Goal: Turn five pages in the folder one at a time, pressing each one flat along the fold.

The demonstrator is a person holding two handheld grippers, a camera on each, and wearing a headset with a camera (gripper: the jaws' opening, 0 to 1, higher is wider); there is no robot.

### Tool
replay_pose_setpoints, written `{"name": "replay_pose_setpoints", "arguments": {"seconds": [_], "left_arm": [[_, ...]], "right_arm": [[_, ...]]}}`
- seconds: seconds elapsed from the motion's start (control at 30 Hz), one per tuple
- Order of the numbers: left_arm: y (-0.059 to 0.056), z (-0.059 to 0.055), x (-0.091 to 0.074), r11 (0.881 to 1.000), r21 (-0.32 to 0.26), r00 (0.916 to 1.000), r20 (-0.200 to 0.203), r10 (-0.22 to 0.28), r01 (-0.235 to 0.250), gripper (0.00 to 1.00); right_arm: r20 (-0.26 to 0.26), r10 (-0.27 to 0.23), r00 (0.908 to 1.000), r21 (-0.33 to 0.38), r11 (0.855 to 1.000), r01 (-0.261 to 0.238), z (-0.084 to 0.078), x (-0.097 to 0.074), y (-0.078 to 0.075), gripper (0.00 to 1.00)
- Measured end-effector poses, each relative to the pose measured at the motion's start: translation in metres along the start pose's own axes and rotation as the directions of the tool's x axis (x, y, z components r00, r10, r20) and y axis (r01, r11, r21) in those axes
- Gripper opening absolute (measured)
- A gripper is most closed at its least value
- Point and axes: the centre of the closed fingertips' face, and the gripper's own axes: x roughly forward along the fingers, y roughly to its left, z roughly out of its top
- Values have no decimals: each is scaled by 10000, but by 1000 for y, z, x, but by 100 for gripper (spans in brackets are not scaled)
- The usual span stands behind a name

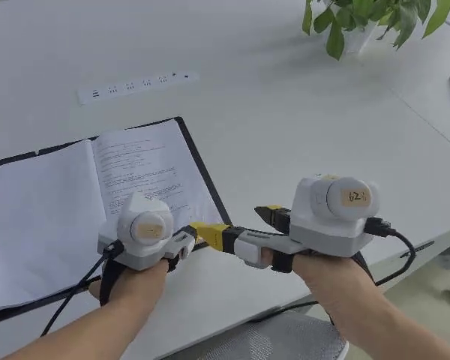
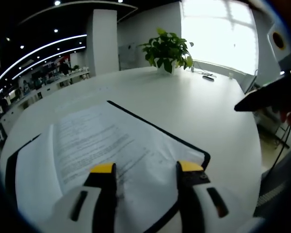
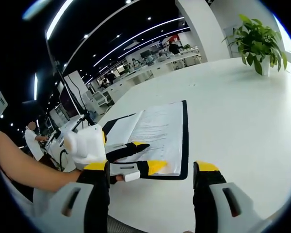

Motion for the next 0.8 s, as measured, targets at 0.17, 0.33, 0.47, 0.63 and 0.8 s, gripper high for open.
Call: {"name": "replay_pose_setpoints", "arguments": {"seconds": [0.17,0.33,0.47,0.63,0.8], "left_arm": [[-10,0,0,9977,569,9983,424,-389,364,37],[-8,0,1,9976,532,9968,647,-467,432,36],[-3,0,1,9981,522,9964,768,-365,326,28],[-3,0,0,9973,675,9959,833,-354,298,24],[-4,0,3,9951,967,9965,788,-287,210,14]], "right_arm": [[-50,64,10000,-44,10000,-65,-1,1,1,69],[-57,75,10000,85,9999,-75,-2,3,0,69],[-126,81,9999,40,10000,-81,-3,4,0,69],[-181,131,9998,12,9999,-131,-4,6,1,69],[-266,177,9995,41,9998,-176,-6,10,1,69]]}}
